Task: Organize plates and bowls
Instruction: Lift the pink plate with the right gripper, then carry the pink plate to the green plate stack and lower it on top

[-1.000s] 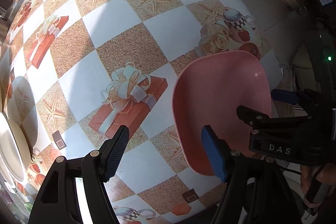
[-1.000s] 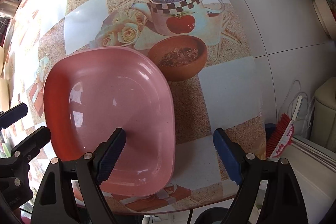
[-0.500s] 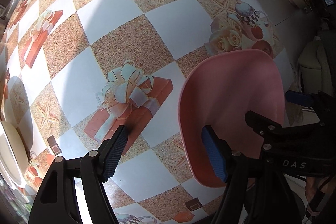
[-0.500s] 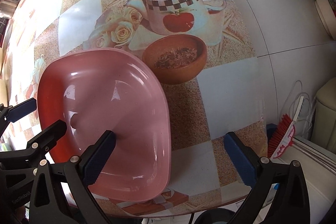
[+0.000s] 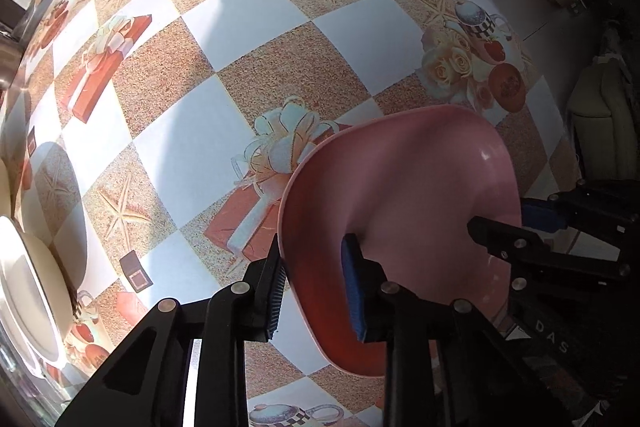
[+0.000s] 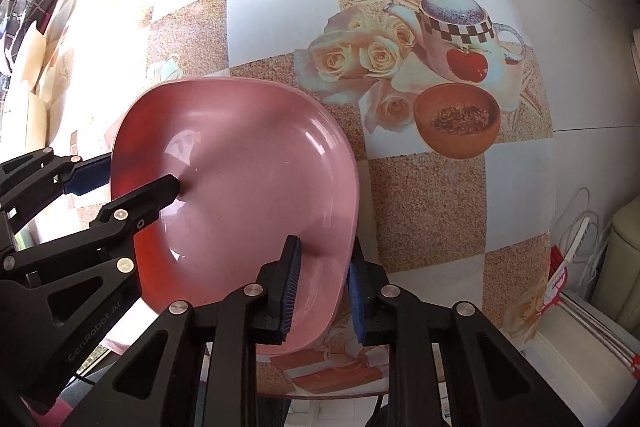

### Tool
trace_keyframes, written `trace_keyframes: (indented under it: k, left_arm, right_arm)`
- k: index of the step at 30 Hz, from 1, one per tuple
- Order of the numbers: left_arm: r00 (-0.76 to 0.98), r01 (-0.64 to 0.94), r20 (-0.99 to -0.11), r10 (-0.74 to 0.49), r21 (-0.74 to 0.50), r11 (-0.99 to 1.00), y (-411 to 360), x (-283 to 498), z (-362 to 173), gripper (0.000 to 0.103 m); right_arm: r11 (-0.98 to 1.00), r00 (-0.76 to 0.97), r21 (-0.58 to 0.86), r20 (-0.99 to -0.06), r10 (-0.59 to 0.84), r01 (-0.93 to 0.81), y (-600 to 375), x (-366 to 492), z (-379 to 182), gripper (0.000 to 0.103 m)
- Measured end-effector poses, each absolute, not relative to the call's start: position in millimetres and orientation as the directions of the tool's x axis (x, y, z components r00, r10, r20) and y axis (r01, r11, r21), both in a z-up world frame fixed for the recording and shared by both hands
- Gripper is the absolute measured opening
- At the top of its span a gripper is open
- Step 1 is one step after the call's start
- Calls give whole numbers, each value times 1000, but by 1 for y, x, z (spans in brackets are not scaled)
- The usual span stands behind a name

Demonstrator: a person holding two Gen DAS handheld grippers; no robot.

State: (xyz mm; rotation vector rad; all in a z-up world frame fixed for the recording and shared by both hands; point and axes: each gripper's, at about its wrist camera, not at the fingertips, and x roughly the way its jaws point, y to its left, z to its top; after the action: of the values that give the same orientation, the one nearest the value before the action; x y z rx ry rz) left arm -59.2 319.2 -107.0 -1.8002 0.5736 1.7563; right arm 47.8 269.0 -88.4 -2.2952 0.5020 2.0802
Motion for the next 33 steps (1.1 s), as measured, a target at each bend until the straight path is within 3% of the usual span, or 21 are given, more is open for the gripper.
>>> trace_keyframes:
  k: [17, 33]
  left_arm:
    - [45, -519, -998, -51, 20, -854, 150, -25, -112, 27]
    - [-1, -372, -998, -61, 57, -927, 50, 4, -110, 27]
  right_arm:
    - [-939, 141, 338, -928, -344, -70, 129, 45, -73, 23]
    - [-956, 208, 254, -953, -221, 146, 42, 29, -61, 23]
